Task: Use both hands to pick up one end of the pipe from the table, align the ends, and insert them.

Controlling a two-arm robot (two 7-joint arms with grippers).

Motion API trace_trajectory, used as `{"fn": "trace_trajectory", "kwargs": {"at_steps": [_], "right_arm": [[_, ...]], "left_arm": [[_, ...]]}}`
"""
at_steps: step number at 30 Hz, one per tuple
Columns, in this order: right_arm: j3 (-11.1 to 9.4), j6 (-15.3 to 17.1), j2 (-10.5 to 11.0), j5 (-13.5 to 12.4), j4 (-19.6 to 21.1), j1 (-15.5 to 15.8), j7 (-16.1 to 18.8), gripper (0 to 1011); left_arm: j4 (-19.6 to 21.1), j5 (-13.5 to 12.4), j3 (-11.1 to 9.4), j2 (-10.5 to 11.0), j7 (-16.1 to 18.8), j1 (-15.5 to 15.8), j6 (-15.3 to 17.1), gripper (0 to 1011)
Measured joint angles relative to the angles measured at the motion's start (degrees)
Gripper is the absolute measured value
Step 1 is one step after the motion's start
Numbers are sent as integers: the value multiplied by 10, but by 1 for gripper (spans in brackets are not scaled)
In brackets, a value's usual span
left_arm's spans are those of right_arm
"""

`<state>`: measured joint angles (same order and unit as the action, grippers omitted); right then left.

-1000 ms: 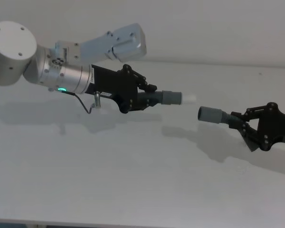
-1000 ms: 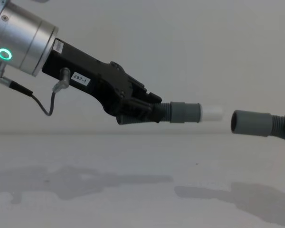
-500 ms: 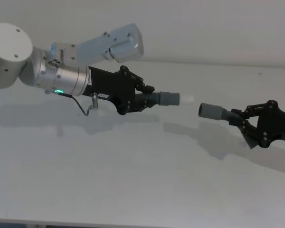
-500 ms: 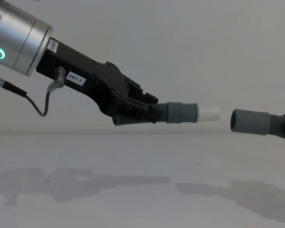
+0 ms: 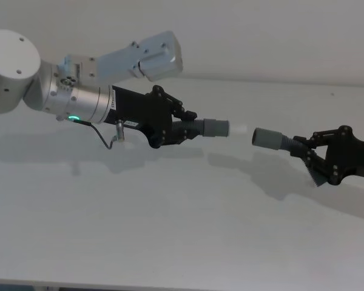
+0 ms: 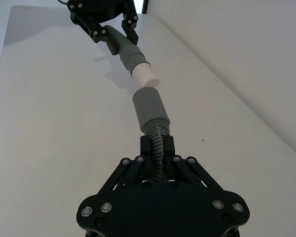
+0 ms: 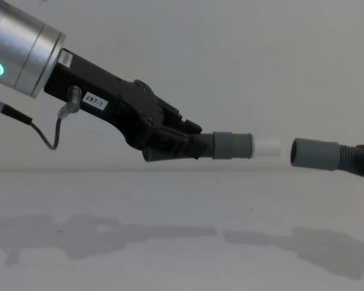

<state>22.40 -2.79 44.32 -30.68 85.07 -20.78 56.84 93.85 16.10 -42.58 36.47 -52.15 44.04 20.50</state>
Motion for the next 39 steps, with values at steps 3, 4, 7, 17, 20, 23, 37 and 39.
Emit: {"fn": "trace_trajectory", "kwargs": {"at_steps": [3,4,7,17,20,23,37,39], "right_arm": [[2,0,-1,0,-2,-2,-3,143],[2,0,-1,0,-2,-2,-3,143],[5,0,-2,1,-4,-5,-5,143],[10,-2,-2,0,-8,-9,-7,143],[13,-3,-2,-1,-9,-10,-7,143],[14,-4,-2,-2,-10,-11,-6,143],[20,-7,-2,-11,-13,-16,-4,143],[21,-7,-2,-12,-13,-16,-4,143]], "left_arm": [[-3,1,-3,0,-2,2,-2,299],[-3,1,-3,0,-3,3,-3,299],[-6,2,-6,-1,-4,5,-5,299],[-12,4,-13,-2,-7,12,-10,299],[-14,4,-15,-3,-7,14,-11,299],[-16,5,-17,-4,-7,16,-12,299],[-25,12,-28,-11,-13,26,-20,299],[-25,13,-29,-11,-14,26,-20,299]]}}
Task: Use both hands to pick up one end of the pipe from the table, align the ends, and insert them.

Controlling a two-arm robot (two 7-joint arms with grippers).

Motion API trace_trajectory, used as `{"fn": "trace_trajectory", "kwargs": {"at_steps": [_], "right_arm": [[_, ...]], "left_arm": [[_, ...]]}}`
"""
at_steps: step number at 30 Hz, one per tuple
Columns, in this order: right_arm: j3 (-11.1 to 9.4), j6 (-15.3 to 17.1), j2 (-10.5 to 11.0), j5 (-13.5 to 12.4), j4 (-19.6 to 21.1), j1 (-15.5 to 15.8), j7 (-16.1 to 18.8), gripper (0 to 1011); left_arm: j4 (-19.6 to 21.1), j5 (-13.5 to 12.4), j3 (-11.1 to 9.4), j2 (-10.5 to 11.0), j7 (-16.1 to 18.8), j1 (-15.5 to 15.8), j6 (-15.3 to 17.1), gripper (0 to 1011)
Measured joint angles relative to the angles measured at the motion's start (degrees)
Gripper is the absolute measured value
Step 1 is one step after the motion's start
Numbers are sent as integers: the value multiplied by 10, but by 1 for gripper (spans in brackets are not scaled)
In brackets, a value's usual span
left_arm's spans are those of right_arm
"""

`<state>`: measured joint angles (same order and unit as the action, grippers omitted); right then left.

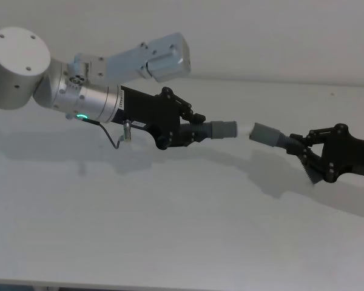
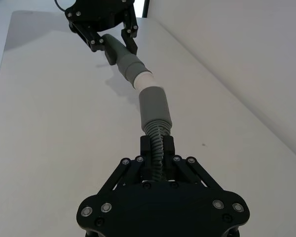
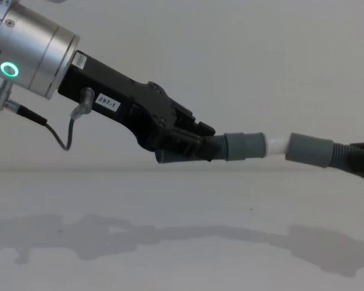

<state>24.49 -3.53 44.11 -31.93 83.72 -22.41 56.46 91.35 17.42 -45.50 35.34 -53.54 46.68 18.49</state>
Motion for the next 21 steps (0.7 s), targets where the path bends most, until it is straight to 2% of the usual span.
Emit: {"fn": "trace_trajectory", "kwargs": {"at_steps": [21], "right_arm": [[8,-6,-2,-15,-8,-10,5,143]], "left_arm": [[5,7,-13,4,-4,9,0,299]]}}
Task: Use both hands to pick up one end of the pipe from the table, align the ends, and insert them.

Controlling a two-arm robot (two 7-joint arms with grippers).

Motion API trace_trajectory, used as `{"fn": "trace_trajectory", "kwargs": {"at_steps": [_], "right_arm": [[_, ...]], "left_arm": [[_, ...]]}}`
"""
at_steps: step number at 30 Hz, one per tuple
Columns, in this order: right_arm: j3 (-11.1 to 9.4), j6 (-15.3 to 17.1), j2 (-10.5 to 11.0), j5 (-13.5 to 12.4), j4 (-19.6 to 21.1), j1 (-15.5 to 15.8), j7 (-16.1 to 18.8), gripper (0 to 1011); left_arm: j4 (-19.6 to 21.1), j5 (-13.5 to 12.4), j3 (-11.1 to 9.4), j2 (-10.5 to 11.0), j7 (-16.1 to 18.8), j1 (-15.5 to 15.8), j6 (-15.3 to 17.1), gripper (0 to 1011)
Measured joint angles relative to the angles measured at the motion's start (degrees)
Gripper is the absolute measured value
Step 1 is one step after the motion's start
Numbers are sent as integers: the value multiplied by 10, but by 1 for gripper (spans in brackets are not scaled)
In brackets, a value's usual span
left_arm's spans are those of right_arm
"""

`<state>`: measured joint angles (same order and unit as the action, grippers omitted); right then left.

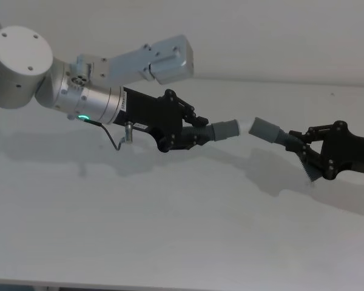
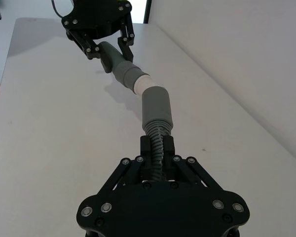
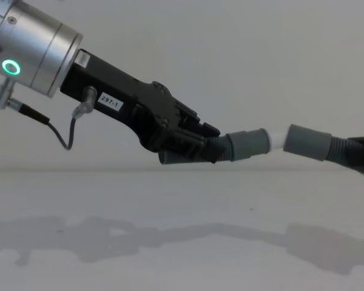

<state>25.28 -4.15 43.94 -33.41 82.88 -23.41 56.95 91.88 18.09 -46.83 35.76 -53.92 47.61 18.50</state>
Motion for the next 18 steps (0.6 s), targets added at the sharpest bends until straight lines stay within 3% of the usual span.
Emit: {"fn": "trace_trajectory", "kwargs": {"at_steps": [18], "right_arm": [[7,-15,5,-16,-8,-6,23,143]], "left_arm": [[8,2,-10,6,3,6,4,299]]}}
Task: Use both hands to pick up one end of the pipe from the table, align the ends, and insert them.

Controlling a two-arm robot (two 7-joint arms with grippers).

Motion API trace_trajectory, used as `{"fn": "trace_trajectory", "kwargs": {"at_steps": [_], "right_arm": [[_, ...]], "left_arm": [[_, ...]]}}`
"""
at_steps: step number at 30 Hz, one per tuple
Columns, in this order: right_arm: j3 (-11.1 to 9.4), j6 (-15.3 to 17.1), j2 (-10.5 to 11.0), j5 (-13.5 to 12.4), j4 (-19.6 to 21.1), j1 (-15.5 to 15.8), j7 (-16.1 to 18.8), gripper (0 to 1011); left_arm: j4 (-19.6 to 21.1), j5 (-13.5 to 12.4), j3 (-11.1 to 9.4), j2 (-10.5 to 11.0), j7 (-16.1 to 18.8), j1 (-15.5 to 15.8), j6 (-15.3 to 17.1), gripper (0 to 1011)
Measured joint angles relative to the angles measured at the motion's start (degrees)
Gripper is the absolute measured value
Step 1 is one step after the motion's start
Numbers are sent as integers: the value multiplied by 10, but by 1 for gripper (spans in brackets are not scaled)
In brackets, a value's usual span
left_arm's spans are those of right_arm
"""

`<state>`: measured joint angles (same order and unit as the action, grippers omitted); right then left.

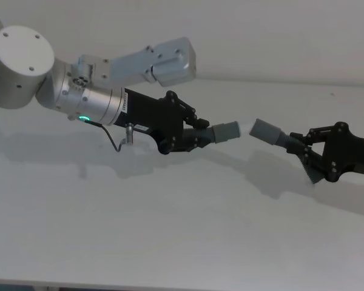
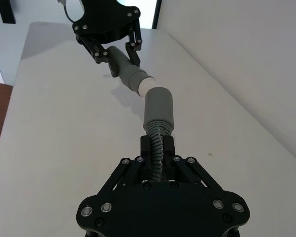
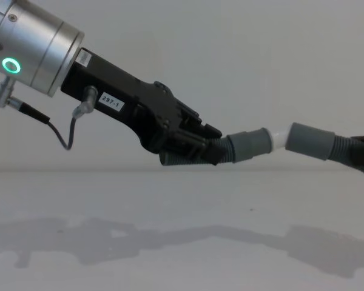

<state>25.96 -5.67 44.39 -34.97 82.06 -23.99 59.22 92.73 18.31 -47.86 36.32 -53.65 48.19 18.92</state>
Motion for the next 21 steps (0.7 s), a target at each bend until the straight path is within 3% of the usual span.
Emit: {"fn": "trace_trajectory", "kwargs": {"at_steps": [21], "right_arm": [[10,-27,8,-15,-4,-5,33,143]], "left_arm": [[14,6,-14,8,-7,9,-1,299]]}}
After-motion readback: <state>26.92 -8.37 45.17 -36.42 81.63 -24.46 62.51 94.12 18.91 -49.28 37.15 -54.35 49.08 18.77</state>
